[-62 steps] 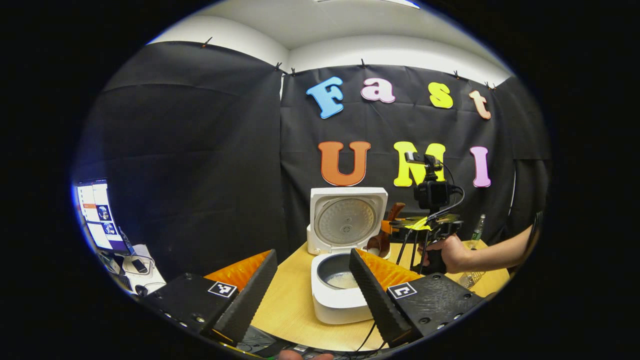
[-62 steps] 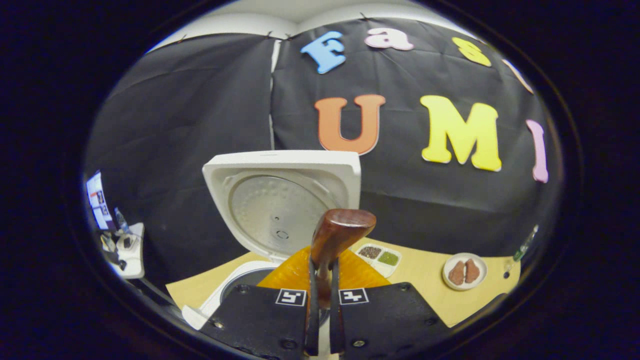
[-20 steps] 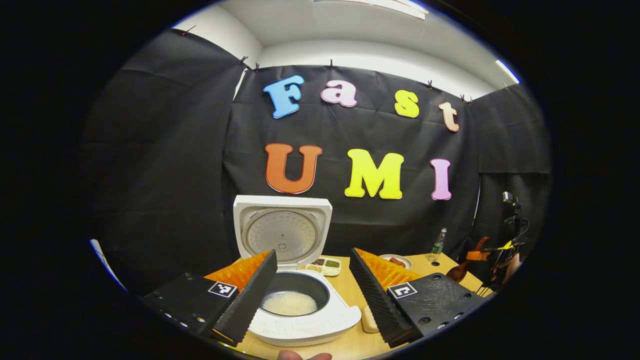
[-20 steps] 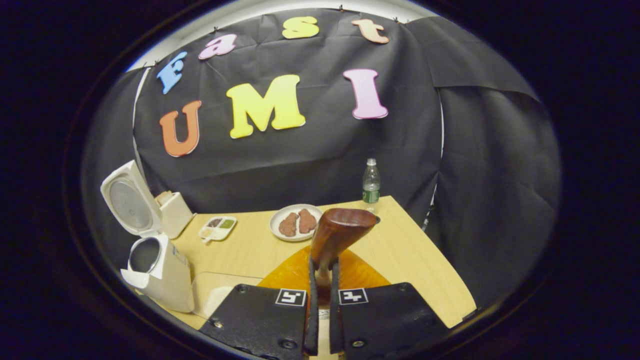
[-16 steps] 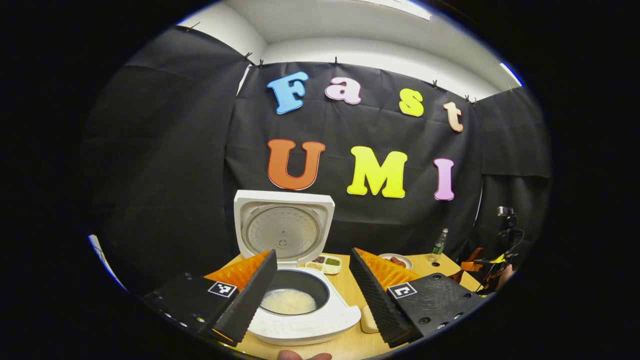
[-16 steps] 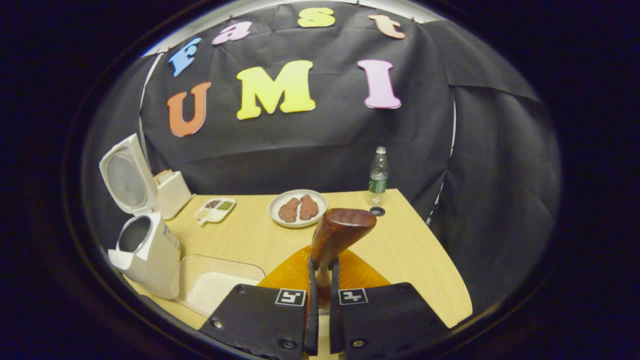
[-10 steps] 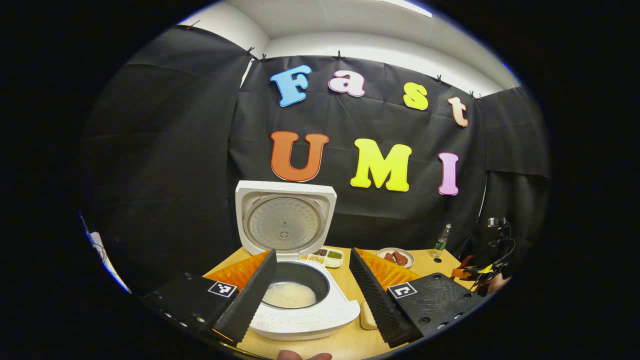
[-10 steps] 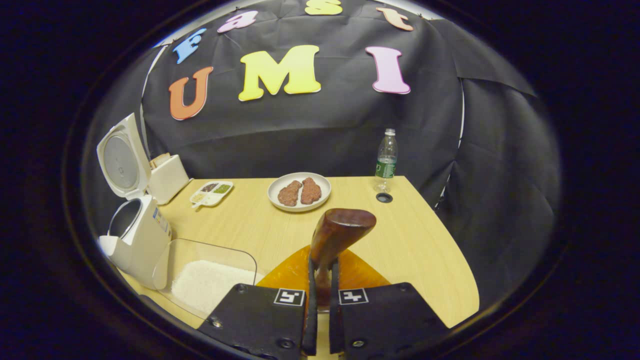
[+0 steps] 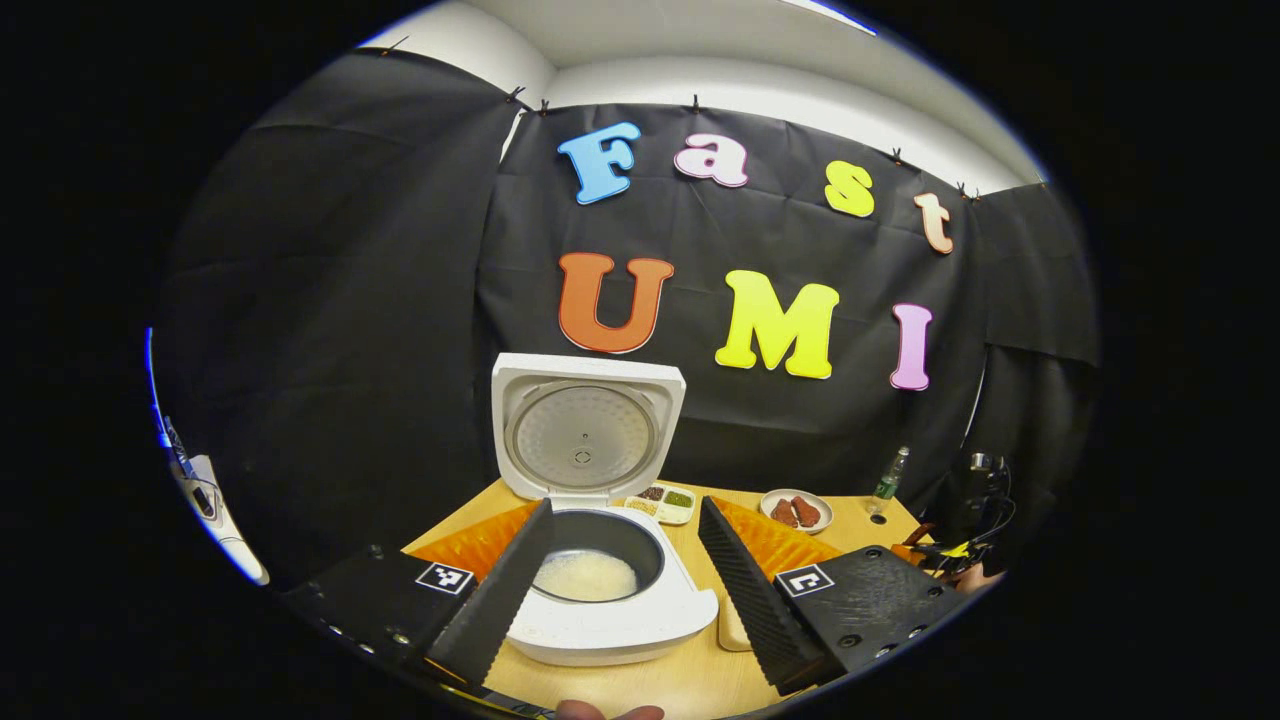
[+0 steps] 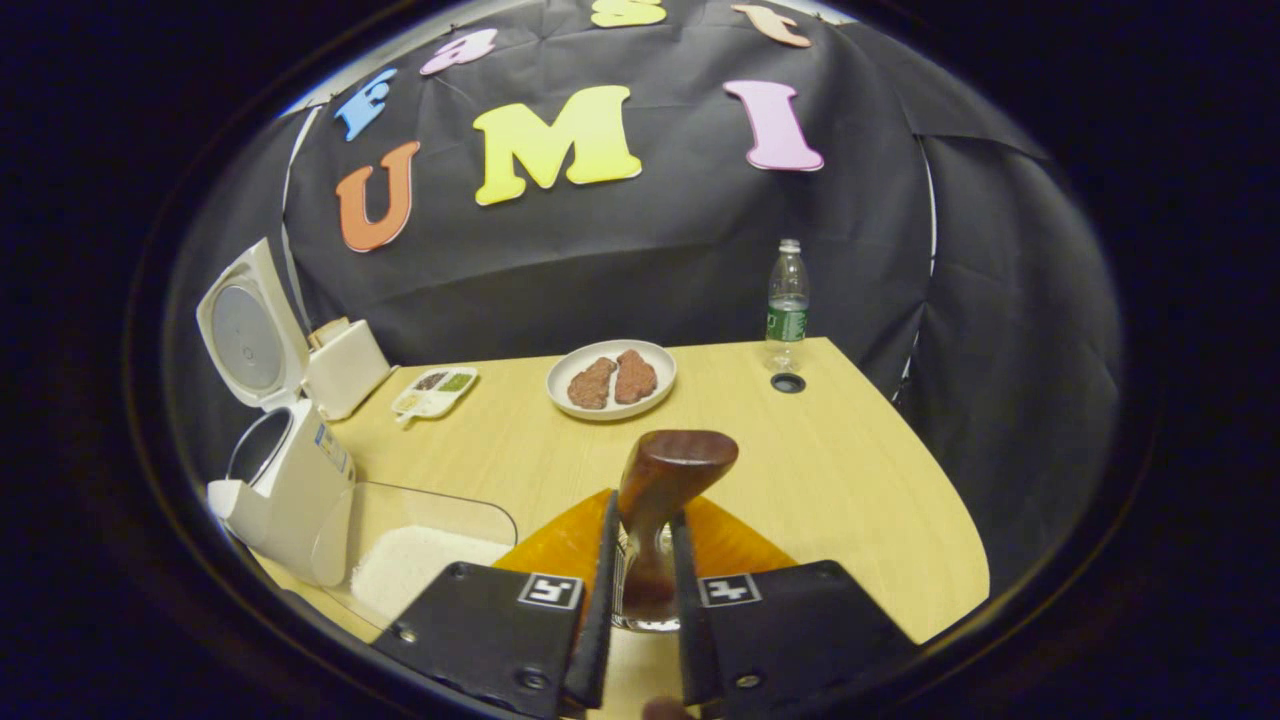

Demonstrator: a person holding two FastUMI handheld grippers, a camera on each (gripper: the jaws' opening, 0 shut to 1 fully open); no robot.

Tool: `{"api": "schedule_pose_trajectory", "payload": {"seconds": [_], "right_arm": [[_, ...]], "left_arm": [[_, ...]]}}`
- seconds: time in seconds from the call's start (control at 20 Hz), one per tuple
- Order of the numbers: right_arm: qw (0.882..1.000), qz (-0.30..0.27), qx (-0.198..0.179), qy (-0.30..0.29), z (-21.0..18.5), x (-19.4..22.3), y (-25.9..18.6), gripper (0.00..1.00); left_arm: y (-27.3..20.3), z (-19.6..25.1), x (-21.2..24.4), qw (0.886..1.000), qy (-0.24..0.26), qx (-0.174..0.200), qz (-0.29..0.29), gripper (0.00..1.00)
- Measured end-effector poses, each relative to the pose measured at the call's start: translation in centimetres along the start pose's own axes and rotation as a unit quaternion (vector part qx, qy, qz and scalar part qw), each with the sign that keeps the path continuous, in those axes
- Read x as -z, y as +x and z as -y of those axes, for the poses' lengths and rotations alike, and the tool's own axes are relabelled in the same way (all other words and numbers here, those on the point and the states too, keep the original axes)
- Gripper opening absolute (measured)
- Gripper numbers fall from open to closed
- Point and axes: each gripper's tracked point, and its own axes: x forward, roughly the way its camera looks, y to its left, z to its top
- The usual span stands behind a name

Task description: Close the left gripper, press the button to open the rice cooker; take a wooden spoon from the chopstick holder with the right hand, scoop a spoonful of rice and pour it into the rice cooker, then put the wooden spoon back into the chopstick holder.

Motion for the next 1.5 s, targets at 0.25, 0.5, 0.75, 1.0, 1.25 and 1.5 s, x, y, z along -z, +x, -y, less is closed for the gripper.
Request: {"api": "schedule_pose_trajectory", "payload": {"seconds": [0.25, 0.5, 0.75, 1.0, 1.25, 1.5], "right_arm": [[0.999, 0.033, 0.033, -0.015, 1.6, -2.5, -3.1, 0.83], [0.995, 0.084, 0.044, -0.03, 1.5, -6.4, -8.0, 0.89], [0.992, 0.115, 0.019, -0.056, -2.3, -8.8, -12.7, 1.0], [0.987, 0.146, -0.018, -0.071, -8.9, -10.5, -16.3, 1.0], [0.978, 0.171, -0.087, -0.082, -16.9, -12.7, -16.9, 0.99], [0.977, 0.162, -0.114, -0.08, -19.9, -11.2, -15.8, 1.0]], "left_arm": [[-1.0, 0.6, -0.6, 1.0, -0.002, 0.016, 0.015, 0.94], [-2.4, -0.1, -1.5, 0.999, -0.013, 0.021, 0.032, 0.94], [-3.9, -2.6, -2.6, 0.999, -0.013, 0.001, 0.049, 0.94], [-4.6, -6.2, -5.3, 0.997, -0.002, -0.044, 0.069, 0.94], [-4.2, -7.3, -8.4, 0.993, 0.0, -0.064, 0.095, 0.94], [-0.2, -6.3, -12.7, 0.991, 0.011, -0.054, 0.122, 0.94]]}}
